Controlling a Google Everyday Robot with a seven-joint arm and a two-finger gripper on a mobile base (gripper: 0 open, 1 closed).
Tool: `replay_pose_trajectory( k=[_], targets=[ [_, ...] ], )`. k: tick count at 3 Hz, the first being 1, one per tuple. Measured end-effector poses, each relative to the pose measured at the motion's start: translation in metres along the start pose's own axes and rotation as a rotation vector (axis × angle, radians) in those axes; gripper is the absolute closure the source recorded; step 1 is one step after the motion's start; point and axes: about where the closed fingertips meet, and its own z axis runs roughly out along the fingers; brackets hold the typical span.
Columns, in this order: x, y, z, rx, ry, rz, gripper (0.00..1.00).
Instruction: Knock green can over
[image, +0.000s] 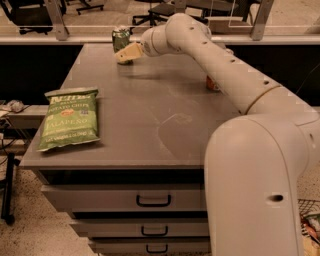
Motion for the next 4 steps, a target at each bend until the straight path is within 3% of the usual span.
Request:
replay_pose_trajectory(
  k=[1, 2, 4],
  targets=[
    [-0.007, 0.009, 0.024, -0.014, -0.017, 0.019, 0.00],
    [-0.015, 0.026, 0.050, -0.060, -0.025, 0.042, 0.00],
    [-0.027, 0.043, 0.077, -0.111, -0.044, 0.075, 0.39]
  ],
)
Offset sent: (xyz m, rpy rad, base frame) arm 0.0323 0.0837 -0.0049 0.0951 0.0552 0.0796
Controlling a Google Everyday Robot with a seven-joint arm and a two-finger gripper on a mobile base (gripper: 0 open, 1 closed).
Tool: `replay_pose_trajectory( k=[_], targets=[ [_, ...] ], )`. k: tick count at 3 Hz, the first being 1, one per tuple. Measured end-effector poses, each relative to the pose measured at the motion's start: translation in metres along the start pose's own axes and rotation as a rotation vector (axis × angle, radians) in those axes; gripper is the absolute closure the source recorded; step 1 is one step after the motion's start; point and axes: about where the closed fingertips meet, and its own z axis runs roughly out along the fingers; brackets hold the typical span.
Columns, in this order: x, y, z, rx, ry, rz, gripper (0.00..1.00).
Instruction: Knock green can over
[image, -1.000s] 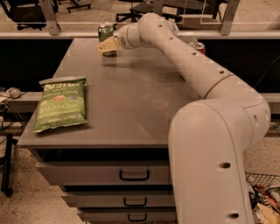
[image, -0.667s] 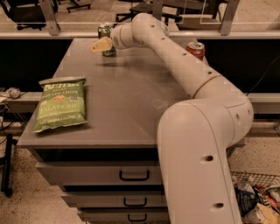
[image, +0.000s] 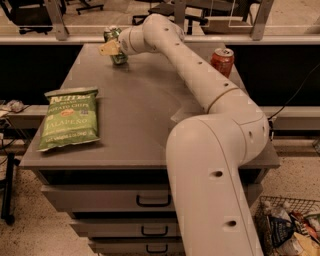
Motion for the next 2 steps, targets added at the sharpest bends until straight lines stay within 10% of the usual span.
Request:
replay_pose_trajectory(
  k=[2],
  targets=[
    [-0.005, -0.004, -0.017, 0.020, 0.020, -0.043, 0.87]
  ],
)
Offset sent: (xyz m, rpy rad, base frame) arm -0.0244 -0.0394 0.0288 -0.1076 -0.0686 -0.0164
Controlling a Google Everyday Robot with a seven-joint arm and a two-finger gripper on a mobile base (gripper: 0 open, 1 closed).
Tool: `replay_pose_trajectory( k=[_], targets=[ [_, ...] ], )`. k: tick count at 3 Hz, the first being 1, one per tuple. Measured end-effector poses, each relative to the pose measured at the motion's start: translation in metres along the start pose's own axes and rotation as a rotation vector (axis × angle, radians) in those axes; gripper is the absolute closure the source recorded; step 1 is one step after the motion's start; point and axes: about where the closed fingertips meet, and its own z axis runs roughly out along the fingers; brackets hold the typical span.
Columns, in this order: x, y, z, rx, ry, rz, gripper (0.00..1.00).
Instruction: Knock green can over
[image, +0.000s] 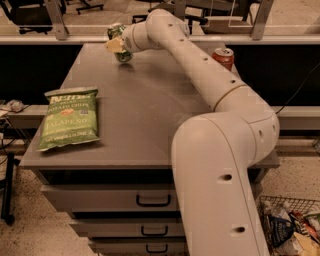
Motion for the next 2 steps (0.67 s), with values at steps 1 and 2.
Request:
replay_pose_trajectory(
  k=[1, 2],
  targets=[
    [-0.005, 0.002, -0.037, 0.005, 0.037, -0.094, 1.00],
    [-0.003, 0.015, -0.087, -0.037, 0.113, -0.217, 1.00]
  ],
)
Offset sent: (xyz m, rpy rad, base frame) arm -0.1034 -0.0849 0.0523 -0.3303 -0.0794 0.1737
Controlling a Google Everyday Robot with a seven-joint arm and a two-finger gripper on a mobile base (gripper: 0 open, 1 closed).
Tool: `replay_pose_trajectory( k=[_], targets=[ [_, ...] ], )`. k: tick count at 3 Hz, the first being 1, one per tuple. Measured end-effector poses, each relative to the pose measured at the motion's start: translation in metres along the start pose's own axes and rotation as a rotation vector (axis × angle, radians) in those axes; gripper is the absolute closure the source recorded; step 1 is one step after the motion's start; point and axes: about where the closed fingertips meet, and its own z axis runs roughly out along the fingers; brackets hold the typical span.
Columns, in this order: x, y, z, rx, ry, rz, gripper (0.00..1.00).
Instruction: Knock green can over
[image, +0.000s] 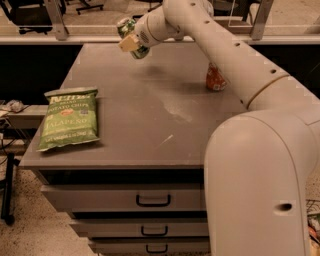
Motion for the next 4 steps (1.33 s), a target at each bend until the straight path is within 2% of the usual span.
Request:
replay_pose_trajectory(
  k=[1, 2, 4],
  targets=[
    [0.018, 0.015, -0.018, -0.086, 0.095, -0.062, 1.00],
    [0.040, 0.024, -0.036, -0.166, 0.193, -0.095, 1.00],
    [0.072, 0.053, -0.055, -0.390, 0.331, -0.139, 1.00]
  ],
)
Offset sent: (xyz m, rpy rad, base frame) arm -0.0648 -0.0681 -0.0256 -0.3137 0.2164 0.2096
